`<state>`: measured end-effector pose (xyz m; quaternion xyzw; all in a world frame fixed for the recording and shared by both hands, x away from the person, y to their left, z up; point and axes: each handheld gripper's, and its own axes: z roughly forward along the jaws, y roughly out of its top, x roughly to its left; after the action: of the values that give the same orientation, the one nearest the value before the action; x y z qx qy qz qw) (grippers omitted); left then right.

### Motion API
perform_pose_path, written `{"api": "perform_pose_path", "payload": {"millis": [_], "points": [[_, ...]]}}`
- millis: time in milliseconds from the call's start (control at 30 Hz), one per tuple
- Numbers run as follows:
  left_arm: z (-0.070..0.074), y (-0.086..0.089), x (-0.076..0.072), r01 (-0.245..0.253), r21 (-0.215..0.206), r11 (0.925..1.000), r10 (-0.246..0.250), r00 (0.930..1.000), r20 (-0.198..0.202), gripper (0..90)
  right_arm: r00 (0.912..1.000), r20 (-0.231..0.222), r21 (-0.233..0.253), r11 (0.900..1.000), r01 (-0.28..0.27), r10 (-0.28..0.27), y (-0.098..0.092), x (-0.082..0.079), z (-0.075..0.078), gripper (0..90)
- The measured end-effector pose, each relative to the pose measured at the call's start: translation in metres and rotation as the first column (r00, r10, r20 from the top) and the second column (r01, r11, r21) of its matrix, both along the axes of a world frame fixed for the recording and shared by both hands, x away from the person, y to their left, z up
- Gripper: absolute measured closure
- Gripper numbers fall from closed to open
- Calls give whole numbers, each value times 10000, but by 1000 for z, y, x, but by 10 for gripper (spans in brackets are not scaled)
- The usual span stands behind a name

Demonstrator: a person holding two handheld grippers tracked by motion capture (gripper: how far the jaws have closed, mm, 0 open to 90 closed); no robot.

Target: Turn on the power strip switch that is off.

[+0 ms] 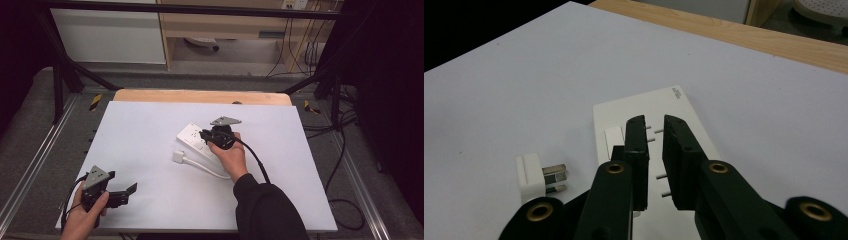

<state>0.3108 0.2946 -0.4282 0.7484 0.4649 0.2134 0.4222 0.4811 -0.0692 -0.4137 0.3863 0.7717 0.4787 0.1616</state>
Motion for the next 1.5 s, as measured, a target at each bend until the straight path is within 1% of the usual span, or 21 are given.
{"api": "perform_pose_path", "payload": {"millis": [67,233,400,533,1000,1167,1333,1367,1500], "points": [[0,0,0,-2,-6,10000,2,10000,-12,73,10000,-56,13,10000,-1,1,0,0,0,832],[0,0,0,12,6,10000,-12,10000,-20,74,10000,40,10,10000,-91,91,6,-2,-5,868],[0,0,0,13,12,10000,-13,10000,1,73,9999,127,-34,10000,-52,52,9,-3,-9,886],[0,0,0,18,6,10000,-18,10000,2,74,10000,71,-70,10000,21,-20,9,-4,-13,896],[0,0,0,14,18,10000,-14,10000,-2,74,9999,99,-285,9996,41,-38,9,-5,-17,900],[0,0,0,18,8,10000,-18,10000,-24,74,10000,33,-309,9995,77,-76,12,-5,-21,900],[0,0,0,23,15,10000,-23,10000,-27,73,10000,59,-353,9994,59,-57,13,-6,-24,900],[0,0,0,19,24,10000,-19,10000,-19,73,10000,-15,-354,9994,59,-60,14,-6,-25,900],[0,-1,0,39,34,10000,-39,10000,-15,73,9999,-33,-408,9991,127,-129,14,-6,-25,900]]}}
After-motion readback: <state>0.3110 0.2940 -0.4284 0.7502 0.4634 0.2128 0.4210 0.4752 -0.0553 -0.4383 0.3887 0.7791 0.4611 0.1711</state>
